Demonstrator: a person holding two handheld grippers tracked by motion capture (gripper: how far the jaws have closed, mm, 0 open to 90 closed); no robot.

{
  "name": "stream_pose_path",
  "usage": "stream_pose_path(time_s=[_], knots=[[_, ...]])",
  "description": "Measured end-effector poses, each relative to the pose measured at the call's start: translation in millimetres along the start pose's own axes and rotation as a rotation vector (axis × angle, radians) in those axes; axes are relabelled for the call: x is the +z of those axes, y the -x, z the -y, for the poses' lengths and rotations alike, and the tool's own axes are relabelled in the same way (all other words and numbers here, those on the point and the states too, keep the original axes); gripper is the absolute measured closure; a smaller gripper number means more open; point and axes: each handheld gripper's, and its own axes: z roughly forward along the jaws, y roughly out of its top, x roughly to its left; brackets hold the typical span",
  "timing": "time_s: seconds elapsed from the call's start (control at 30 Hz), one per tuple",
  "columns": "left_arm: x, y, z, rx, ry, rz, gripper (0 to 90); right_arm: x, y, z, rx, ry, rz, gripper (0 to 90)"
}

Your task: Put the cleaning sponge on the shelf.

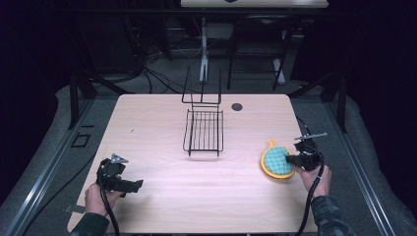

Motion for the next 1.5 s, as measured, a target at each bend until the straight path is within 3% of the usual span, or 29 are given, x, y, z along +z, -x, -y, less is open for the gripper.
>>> stream_pose_path(time_s=[0.63, 0.83, 0.97, 1.1, 1.5], knots=[[-0.8, -1.1, 0.4, -0.008, 0.017, 0.005, 0.3, -27.0, -6.8, -5.8, -0.031, 0.093, -0.006, 87.8], [-0.4, -2.0, 1.0, -0.015, 0.009, 0.0, 0.4, -38.2, -14.5, -9.7, -0.053, 0.165, 0.0, 87.8], [-0.3, -2.2, 0.4, -0.011, 0.005, 0.0, 0.4, -40.6, -17.3, -11.0, -0.064, 0.174, -0.003, 87.8], [1.6, -1.4, 0.5, -0.014, -0.006, -0.002, 0.5, -44.5, -20.8, -13.9, -0.069, 0.216, -0.014, 87.8], [1.8, -0.4, 1.1, -0.007, -0.017, 0.002, 0.9, -46.1, -33.6, -22.7, -0.085, 0.242, -0.043, 87.8]])
